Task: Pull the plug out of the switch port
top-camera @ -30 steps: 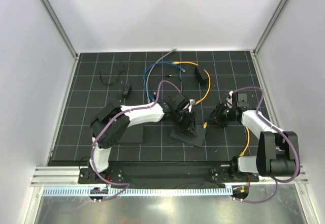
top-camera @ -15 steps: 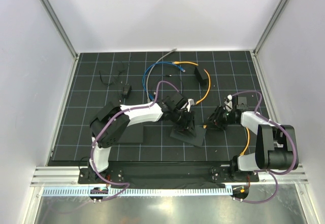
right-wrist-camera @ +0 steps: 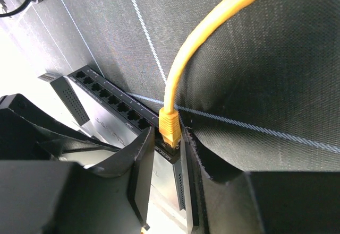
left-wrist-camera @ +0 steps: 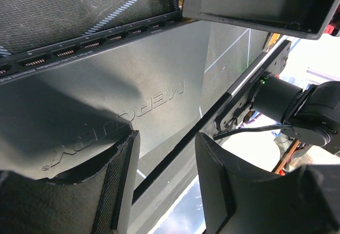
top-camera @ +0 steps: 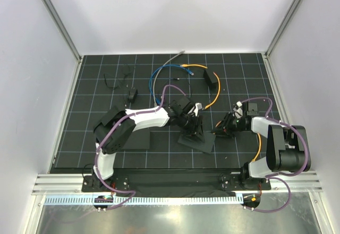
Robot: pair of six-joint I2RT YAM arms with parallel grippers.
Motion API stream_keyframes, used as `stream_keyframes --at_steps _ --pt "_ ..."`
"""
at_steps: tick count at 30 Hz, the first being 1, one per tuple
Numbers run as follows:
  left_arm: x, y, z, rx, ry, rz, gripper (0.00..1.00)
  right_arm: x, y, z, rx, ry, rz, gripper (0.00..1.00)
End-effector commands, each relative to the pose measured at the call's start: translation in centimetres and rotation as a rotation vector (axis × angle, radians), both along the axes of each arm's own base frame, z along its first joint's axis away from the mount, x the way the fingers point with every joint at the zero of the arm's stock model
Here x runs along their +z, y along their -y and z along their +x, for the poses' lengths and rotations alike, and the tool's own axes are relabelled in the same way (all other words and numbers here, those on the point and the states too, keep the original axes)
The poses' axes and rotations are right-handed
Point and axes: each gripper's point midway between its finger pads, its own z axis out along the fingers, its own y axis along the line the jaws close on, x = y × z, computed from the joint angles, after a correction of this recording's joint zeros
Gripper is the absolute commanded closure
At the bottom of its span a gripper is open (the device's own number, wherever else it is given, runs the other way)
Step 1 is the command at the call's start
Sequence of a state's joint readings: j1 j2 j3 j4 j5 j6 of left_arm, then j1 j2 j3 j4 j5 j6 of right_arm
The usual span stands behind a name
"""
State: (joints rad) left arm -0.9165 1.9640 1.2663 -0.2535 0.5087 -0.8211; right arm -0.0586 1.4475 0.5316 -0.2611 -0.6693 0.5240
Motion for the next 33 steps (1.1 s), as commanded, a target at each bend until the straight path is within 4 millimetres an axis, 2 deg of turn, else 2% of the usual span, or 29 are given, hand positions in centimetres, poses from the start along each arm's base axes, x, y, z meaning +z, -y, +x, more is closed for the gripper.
stream_keyframes --at_steps 1,17,21,22,24,25,26,33 --pt "-3.1 -2.8 0.4 0.034 0.006 0.119 0.49 0.5 -0.7 0.1 0.023 0.034 0.050 0.67" --pt "-3.2 -2.8 0.3 0.028 -0.005 0.113 0.49 0.4 -1.5 -0.5 -0.005 0.060 0.129 0.68" --pt "-3.2 -2.7 0.3 0.027 -0.002 0.111 0.49 0.6 -1.7 -0.1 -0.020 0.082 0.144 0.74" --pt "-3.1 -2.8 0.4 0.027 0.004 0.112 0.49 0.3 -1.7 -0.6 -0.031 0.061 0.152 0.74" --pt "-3.0 -2.9 0.6 0.031 0.014 0.117 0.49 1.2 -2.0 1.0 -0.074 0.140 0.195 0.76" --pt "-2.9 -2.9 0.6 0.033 0.016 0.120 0.49 1.0 -2.1 0.6 -0.095 0.107 0.210 0.76" --pt "-2.8 -2.9 0.7 0.034 0.019 0.118 0.49 1.4 -2.1 1.4 -0.109 0.144 0.224 0.76" --pt "-2.6 -3.2 0.8 0.038 0.031 0.136 0.49 2.2 -2.3 3.0 -0.182 0.160 0.272 0.79"
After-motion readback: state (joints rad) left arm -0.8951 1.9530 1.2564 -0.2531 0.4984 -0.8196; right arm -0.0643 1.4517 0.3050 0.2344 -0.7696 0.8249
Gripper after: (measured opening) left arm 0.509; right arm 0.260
